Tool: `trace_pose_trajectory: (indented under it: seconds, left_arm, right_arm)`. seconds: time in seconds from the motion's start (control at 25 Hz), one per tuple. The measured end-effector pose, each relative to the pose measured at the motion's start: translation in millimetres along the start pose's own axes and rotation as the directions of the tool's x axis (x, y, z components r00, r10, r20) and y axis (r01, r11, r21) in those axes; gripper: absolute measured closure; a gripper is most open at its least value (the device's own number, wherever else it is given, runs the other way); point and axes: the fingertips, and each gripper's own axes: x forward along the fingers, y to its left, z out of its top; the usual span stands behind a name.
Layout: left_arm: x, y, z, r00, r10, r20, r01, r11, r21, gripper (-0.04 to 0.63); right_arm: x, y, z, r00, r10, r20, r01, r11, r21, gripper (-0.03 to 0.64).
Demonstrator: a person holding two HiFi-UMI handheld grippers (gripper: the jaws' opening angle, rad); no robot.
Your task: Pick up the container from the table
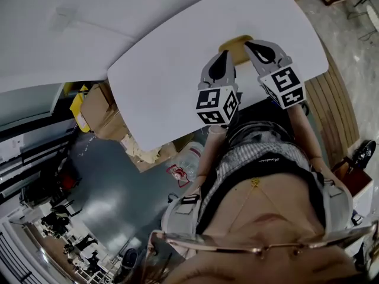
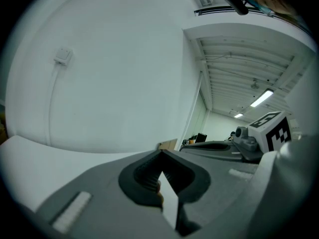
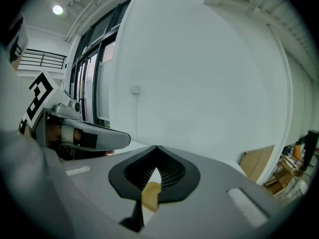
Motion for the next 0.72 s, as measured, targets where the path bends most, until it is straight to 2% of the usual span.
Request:
trace_pose_trajectory:
  seconds: [0.28, 0.72]
  left_arm:
    - [8.0, 7.9, -3.9, 1.000, 0.005, -0.017, -0.005, 1.000, -0.016, 0.594]
    - [27.7, 17.1, -6.9, 0.995, 0.100, -0.015, -0.101, 0.994, -0.031, 0.594]
  right_arm:
    - [8.1, -5.2, -9.8, 0.999, -0.001, -0.032, 0.001, 1.000, 0.008, 0.591]
    - [22.1, -35.2, -22.6, 0.997, 0.058, -0.046, -0.057, 0.998, 0.021, 0.591]
